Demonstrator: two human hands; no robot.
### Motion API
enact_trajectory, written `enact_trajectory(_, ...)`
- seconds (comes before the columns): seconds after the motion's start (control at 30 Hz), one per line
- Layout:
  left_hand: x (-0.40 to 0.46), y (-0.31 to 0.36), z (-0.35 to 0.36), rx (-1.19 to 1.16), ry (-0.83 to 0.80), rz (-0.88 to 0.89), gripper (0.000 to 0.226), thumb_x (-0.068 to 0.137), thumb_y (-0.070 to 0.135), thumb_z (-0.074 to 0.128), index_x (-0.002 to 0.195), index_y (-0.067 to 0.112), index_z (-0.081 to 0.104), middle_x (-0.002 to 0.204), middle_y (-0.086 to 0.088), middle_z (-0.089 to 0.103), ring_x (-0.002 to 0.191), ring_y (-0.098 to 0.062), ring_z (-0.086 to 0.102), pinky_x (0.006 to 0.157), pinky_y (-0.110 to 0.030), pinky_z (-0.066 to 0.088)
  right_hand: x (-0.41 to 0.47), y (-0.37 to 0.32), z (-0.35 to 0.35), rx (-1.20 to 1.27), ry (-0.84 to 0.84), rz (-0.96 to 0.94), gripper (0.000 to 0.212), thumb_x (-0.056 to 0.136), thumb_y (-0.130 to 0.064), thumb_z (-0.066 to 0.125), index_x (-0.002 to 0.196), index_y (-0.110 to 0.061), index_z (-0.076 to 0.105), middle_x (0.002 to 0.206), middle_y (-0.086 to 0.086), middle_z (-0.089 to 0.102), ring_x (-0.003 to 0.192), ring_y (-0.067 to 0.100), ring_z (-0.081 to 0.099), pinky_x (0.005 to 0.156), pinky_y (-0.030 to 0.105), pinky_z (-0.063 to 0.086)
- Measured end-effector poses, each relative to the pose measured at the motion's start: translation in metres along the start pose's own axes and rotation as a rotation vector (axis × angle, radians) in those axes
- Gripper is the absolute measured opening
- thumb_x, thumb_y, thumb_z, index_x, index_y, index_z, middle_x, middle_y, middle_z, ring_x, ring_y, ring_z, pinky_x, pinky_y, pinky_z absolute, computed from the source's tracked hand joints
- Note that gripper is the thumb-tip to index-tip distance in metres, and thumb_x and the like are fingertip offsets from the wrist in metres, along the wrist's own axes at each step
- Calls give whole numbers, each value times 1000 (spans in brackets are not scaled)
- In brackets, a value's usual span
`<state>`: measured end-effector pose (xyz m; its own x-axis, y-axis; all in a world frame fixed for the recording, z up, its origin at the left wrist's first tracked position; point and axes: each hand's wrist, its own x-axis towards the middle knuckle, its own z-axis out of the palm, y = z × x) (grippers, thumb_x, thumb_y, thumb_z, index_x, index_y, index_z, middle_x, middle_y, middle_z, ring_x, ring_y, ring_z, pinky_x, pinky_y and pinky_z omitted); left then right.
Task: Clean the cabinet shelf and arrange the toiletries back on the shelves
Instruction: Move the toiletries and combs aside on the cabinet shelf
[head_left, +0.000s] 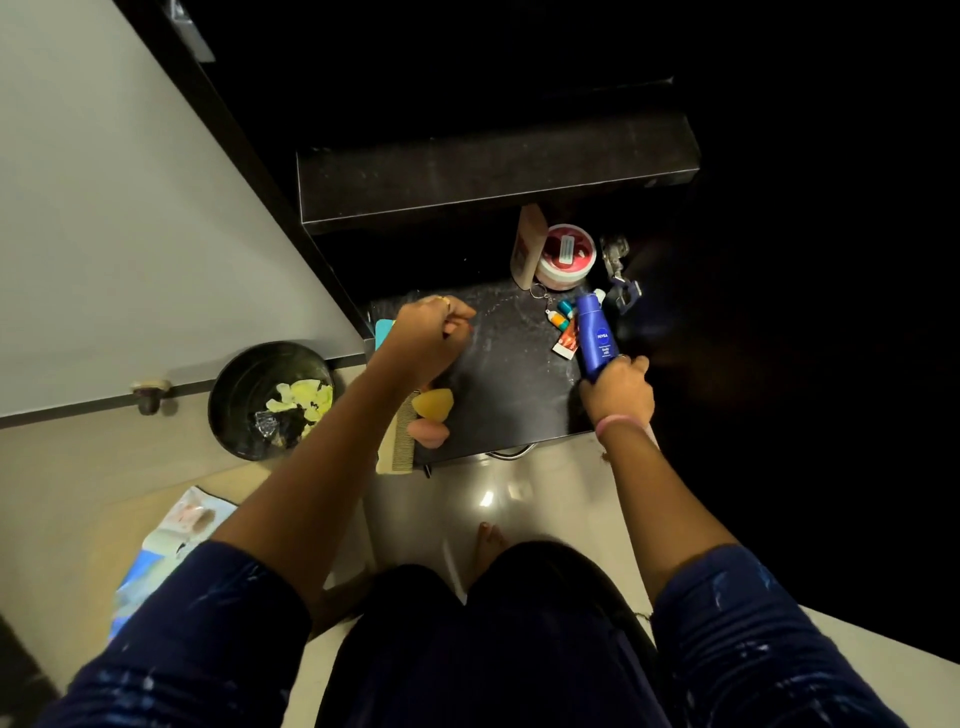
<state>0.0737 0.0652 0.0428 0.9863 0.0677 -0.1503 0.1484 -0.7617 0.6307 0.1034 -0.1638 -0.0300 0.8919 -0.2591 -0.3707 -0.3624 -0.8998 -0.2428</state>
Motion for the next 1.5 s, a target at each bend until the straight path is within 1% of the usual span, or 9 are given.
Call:
enact_trajectory(0.2,-10,-17,-14,-31,107,-62,27,92,9,46,113,7,63,112,-9,65,102,-19,58,81,-14,36,-35,6,12,587,-38,-214,50,78,-15,72,124,-5,54,114,12,51,93,21,59,86,22,44)
enact_trajectory(0.3,-22,-29,-21,-92,120,-134,25,93,14,47,113,8,61,111,-10,64,102,-22,58,91,-31,46,-59,-1,30,780,-227,-282,24,78,-10,73,99,-9,62,92,9,64,77,12,59,76,33,51)
enact_trajectory(0.4,-31,-41,-24,-137,133,-202,23,94,18,47,108,8,63,106,-9,64,98,-23,60,87,-35,50,-75,-12,48,619,-233,-310,22,76,-15,76,92,-7,65,89,13,69,79,23,63,77,43,53)
enact_trajectory(0.53,-41,-49,-25,-194,128,-265,24,96,20,45,101,5,62,101,-12,65,92,-24,62,78,-33,53,-86,-25,63,514,-248,-375,24,76,-16,74,96,-5,66,92,13,70,82,26,66,77,32,54)
enact_trajectory(0.63,-47,-54,-26,-216,143,-270,25,97,20,44,103,4,63,98,-7,63,88,-17,59,68,-15,47,-89,-30,70,458,-207,-456,25,79,-14,72,102,-5,66,93,12,70,79,22,62,65,8,39)
enact_trajectory(0.8,-53,-61,-29,-168,150,-241,26,97,18,43,104,4,63,100,-5,63,83,-12,55,57,0,39,-95,-36,77,439,-224,-480,33,78,-15,73,109,-9,64,101,10,69,90,22,65,77,19,45)
enact_trajectory(1.07,-46,-50,-29,-199,95,-233,26,97,19,44,105,1,60,105,-15,63,92,-21,58,76,-29,51,-97,-36,79,443,-248,-462,43,77,-14,73,117,-10,60,111,9,65,98,21,62,87,21,46)
enact_trajectory(1.27,-16,-30,-26,-90,-42,-134,30,93,18,51,121,9,55,106,-4,60,90,-12,54,78,-22,42,-78,-13,56,438,-257,-426,52,78,6,61,128,-9,54,125,11,57,112,20,58,101,22,43)
enact_trajectory(1.5,46,21,-23,-156,-44,-198,54,85,26,65,131,5,46,128,-8,56,114,-21,56,96,-29,45,-20,-21,-6,486,103,-265,42,89,-10,56,130,-9,50,129,11,54,115,26,55,104,33,41)
